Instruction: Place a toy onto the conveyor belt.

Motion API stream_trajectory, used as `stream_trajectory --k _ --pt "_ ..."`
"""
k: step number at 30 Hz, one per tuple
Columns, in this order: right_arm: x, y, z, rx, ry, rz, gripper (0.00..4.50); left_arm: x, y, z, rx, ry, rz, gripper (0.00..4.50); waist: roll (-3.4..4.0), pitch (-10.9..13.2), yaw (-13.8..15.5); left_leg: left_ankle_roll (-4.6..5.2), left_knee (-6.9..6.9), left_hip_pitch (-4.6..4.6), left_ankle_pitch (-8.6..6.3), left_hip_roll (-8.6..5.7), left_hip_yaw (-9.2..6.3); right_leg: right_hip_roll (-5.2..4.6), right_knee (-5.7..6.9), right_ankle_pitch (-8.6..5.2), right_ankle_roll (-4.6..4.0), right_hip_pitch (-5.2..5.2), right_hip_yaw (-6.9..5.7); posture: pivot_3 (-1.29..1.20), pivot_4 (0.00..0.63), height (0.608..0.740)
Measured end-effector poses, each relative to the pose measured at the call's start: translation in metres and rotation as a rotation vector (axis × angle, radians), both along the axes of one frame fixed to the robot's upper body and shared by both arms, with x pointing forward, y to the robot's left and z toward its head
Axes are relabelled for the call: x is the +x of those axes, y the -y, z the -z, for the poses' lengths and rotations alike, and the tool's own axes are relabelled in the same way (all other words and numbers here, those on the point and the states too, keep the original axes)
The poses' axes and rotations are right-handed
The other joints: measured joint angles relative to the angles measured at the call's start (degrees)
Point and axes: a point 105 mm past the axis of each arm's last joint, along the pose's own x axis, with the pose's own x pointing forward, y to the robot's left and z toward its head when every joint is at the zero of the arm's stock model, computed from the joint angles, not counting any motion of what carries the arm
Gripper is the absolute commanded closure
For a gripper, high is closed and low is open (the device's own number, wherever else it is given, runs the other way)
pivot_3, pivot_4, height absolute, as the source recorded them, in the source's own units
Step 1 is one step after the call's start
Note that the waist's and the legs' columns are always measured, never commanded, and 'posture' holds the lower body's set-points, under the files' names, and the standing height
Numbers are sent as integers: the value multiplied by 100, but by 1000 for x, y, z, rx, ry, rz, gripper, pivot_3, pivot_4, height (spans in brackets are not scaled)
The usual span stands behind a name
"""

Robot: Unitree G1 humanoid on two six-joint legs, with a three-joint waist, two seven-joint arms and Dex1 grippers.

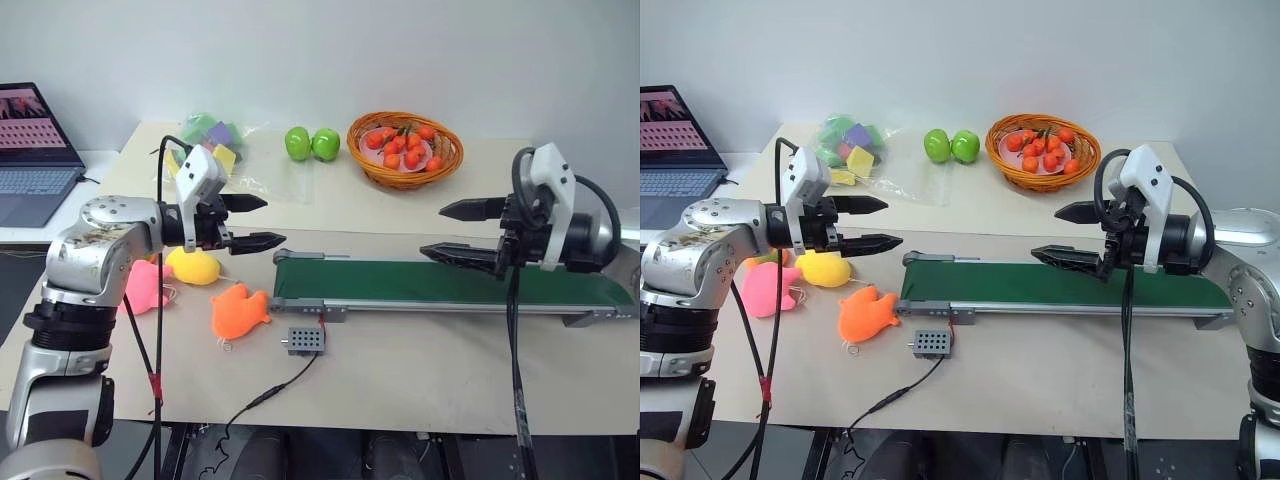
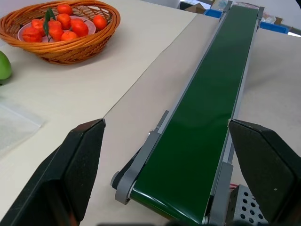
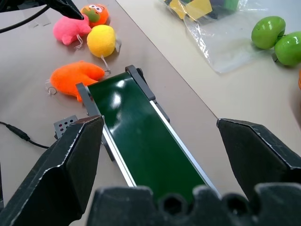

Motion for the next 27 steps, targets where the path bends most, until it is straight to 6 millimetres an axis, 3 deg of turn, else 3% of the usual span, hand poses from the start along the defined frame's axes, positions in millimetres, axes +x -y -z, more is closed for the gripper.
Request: stream_trajectory --k 7,13,17,19,20,27 --pt "1 -1 2 -1 -10 -6 0 0 -2 -5 -46 -14 -14 59 0 0 -3 0 0 0 0 0 0 0 -1 0 0 0 0 0 150 738" --pt "1 -7 8 10 -37 -40 0 11 -35 0 -53 -45 -178 59 0 0 -42 0 -1 1 0 0 0 0 1 0 0 -1 0 0 150 738" --pt "7 -16 7 26 -27 -73 0 16 -72 -10 -187 -80 -344 59 -1 0 -104 -1 -2 1 0 2 0 1 1 0 1 -3 0 0 150 738" --pt "13 -22 4 41 -18 -97 0 11 -100 -15 -245 -89 -444 59 0 0 -161 -3 -9 7 2 1 0 0 0 0 1 -3 3 0 150 738" --pt "13 -23 3 45 -15 -100 0 10 -104 -15 -258 -90 -460 59 0 0 -155 -4 -9 6 2 1 0 0 1 0 1 -4 2 0 150 738" --pt "17 -44 12 41 -60 -233 0 -25 -162 22 -459 -275 -660 59 -2 2 -168 -8 -14 13 4 3 2 1 2 -1 1 -4 3 0 150 738"
